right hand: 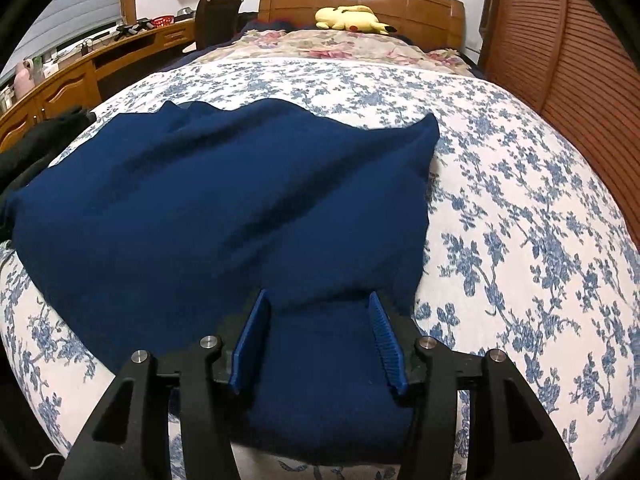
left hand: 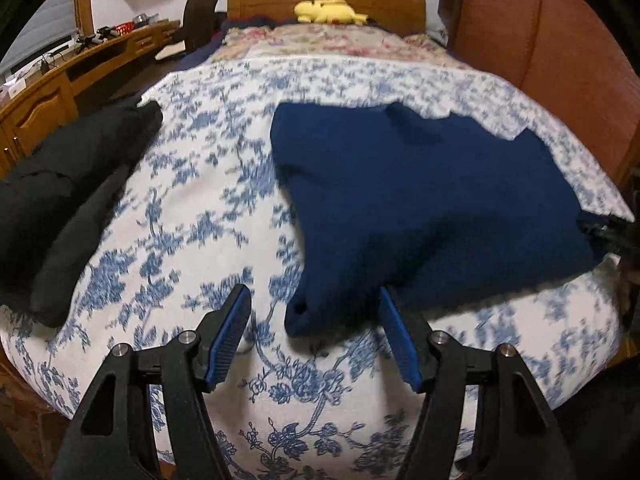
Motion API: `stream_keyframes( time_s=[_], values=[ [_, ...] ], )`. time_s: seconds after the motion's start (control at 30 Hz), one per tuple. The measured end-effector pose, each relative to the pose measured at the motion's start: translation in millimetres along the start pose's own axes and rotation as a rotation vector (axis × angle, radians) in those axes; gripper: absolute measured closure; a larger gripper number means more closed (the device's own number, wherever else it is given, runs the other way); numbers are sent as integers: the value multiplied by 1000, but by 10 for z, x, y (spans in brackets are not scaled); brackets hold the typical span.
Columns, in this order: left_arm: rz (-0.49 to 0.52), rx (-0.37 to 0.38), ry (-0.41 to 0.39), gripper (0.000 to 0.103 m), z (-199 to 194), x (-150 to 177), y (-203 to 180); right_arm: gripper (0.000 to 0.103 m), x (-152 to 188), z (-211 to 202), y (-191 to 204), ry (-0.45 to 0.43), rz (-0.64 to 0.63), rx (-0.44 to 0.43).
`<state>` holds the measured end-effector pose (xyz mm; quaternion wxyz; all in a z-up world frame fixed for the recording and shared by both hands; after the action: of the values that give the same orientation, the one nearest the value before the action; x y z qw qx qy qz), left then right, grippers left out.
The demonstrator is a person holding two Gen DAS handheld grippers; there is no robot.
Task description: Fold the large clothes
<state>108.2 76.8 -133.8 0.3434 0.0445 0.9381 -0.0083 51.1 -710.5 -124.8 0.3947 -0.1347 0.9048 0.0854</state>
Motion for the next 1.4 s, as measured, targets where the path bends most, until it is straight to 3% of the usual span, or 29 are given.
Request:
stream_keyframes(
  time_s=[0.23,0.33,0.5,0.57,0.63,0.7,0.8,0.87,1.0,1.07,1.23,1.4],
  values=[
    [-40,67,-14,39,71,-128,45,49,-59,-55,146,-34,-51,16],
    [-79,111,9,48,171,-86,89,49,-64,-111,184,-46,-57,-27],
    [-132,163,48,53,301,24,104,49,-34,-155,223,-46,-78,-77],
    [-150,195,67,61,347,55,86,49,-13,-126,240,-38,-93,-73],
    [-154,215,73,80,334,38,57,49,-9,-117,238,-35,-93,-76],
    [-143,218,79,90,287,-35,8,49,-4,-122,218,-35,-86,-90],
    [-111,187,47,93,87,-251,-69,49,31,-148,168,-30,-88,-96],
    [-133,218,16,93,-88,-449,-121,49,48,-185,130,-33,-93,-88],
    [-61,221,-43,93,-411,-921,-485,49,51,-341,-9,-44,-73,-92],
    [19,194,-71,93,-521,-1157,-781,49,49,-439,-121,-58,-51,-95],
    [188,207,-107,94,-611,-1590,-1602,49,106,-601,-472,-90,9,-52],
    [275,322,-126,94,-610,-1812,-2494,49,196,-657,-760,-84,70,-14]
  ],
)
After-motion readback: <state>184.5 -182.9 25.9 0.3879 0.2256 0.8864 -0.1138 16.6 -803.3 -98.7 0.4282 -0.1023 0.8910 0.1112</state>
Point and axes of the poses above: each gripper's, at about its wrist camera, not at the fingertips, and z roughly the way its jaws point, y to its left, x to its underside, the point moved 3 cm from there along z, roughly the way its jaws point, and after that the axes turned 7 degrees about z, right-handed, at the moved point
